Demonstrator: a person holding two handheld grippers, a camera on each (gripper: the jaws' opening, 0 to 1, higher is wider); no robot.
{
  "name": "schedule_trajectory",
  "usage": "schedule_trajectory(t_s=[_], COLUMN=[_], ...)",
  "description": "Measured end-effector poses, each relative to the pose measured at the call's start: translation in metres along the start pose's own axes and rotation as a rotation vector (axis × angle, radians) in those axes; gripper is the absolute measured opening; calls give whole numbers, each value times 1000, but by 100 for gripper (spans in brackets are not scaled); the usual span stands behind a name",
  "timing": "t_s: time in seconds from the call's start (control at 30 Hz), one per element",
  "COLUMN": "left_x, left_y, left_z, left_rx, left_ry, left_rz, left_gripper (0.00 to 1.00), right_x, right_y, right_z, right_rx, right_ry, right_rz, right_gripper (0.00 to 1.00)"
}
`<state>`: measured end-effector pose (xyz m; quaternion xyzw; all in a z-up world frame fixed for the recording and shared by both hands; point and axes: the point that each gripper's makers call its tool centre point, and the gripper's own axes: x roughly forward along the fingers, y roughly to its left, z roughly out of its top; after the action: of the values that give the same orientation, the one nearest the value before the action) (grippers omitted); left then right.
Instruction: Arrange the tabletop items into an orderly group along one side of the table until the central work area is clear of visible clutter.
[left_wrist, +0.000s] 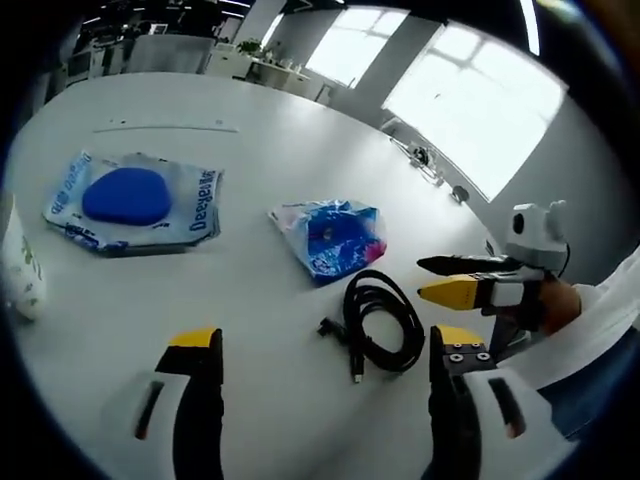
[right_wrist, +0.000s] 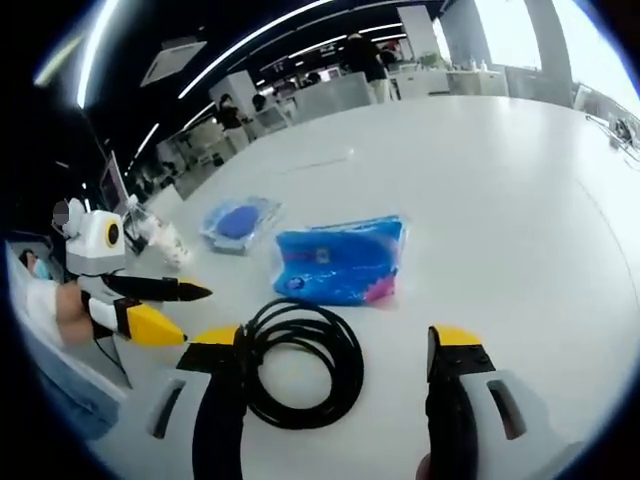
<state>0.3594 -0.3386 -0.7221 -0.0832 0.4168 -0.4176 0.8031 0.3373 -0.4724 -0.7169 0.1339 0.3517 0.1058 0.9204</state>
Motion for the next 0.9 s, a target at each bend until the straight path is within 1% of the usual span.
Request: schedule_trajectory(t_s=[0.2, 0.53, 0.63, 0.77, 0.9], left_x=[-3, -13, -18, -26, -36], left_y=[6, 15, 19, 29, 40], left_z=[1, 4, 5, 2, -1], left_rx=[-9, -8, -23, -44, -71], left_ry=[-11, -29, -47, -60, -72], left_rz=[17, 49, 58, 81, 117], left_gripper=[86, 85, 85, 85, 85], right_x=[-2, 4, 7, 9, 11], right_y=[6, 24, 32, 42, 49], right_z=[9, 14, 15, 13, 15], right_rx=[0, -50, -67, -89, -103], right_ry=[-21, -10, -4, 9, 14], right_rz=[13, 64, 95, 121, 146], right_gripper=[73, 72, 71, 71, 70])
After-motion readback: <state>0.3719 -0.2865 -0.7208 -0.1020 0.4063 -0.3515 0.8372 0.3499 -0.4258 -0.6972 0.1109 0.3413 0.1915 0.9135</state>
